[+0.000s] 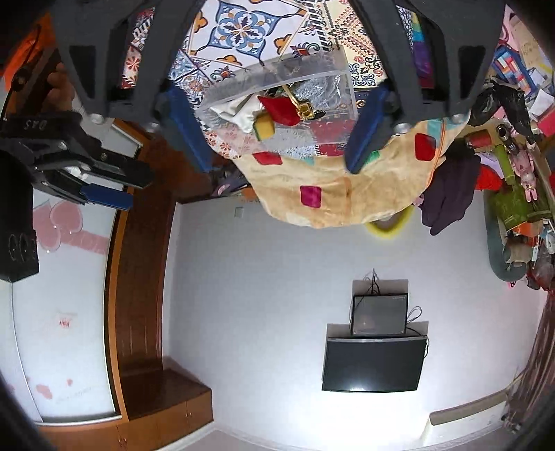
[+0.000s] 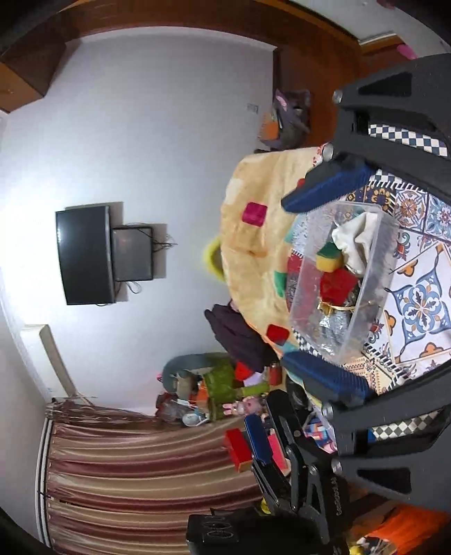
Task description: Organize soft objects
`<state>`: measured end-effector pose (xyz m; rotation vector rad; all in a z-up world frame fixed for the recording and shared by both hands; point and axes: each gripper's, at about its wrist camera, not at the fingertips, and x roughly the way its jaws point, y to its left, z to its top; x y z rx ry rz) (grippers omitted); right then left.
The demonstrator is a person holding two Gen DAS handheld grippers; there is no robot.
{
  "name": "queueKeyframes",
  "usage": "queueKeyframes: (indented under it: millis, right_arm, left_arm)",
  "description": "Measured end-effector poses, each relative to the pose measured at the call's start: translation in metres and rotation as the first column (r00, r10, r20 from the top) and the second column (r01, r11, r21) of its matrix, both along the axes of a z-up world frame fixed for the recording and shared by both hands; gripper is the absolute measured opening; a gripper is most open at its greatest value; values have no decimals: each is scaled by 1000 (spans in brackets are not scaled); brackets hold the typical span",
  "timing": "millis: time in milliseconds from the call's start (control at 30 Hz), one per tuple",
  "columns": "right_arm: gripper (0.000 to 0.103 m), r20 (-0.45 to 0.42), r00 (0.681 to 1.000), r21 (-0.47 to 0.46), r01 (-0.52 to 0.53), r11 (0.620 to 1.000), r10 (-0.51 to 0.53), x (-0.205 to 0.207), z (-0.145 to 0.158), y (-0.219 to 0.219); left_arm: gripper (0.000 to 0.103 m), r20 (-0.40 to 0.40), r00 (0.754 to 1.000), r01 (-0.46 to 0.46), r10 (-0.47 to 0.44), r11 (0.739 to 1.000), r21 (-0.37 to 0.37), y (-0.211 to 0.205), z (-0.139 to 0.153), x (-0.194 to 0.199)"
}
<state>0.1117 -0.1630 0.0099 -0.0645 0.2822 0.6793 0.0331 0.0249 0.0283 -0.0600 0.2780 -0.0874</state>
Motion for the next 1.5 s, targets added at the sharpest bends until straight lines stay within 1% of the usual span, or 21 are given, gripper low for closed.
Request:
queueKeyframes:
  millis: [33, 100, 167, 233, 533, 933, 1500]
  right_arm:
    - [85, 3, 1000, 5, -1, 1000, 1, -2, 0, 0]
    - [88, 3, 1000, 13, 0, 1000, 0, -2, -2, 0]
    - [95, 4, 1000, 16, 3, 1000, -3, -2, -4, 0]
    - [98, 10, 1000, 15, 15, 1000, -15, -1, -7, 1]
    - [101, -2, 999, 38, 41, 998, -41, -4, -15, -11]
    - [101, 6, 999, 41, 39, 998, -39, -10, -15, -15]
    - [102, 7, 999, 46, 31, 998, -32, -13, -13, -15]
  left_arm:
    - [88, 5, 1000, -1, 1, 1000, -5, 0, 1, -1]
    - [95, 14, 1000, -10, 10, 1000, -7, 0, 1, -4]
    - [98, 23, 999, -24, 24, 1000, -7, -1, 0, -6]
    - [101, 25, 999, -32, 32, 999, -7, -1, -2, -7]
    - [101, 7, 999, -41, 41, 999, -5, -3, -10, -6]
    - [102, 7, 999, -47, 47, 999, 8, -5, -12, -3]
    - [103, -3, 998, -55, 55, 998, 6, -3, -14, -2]
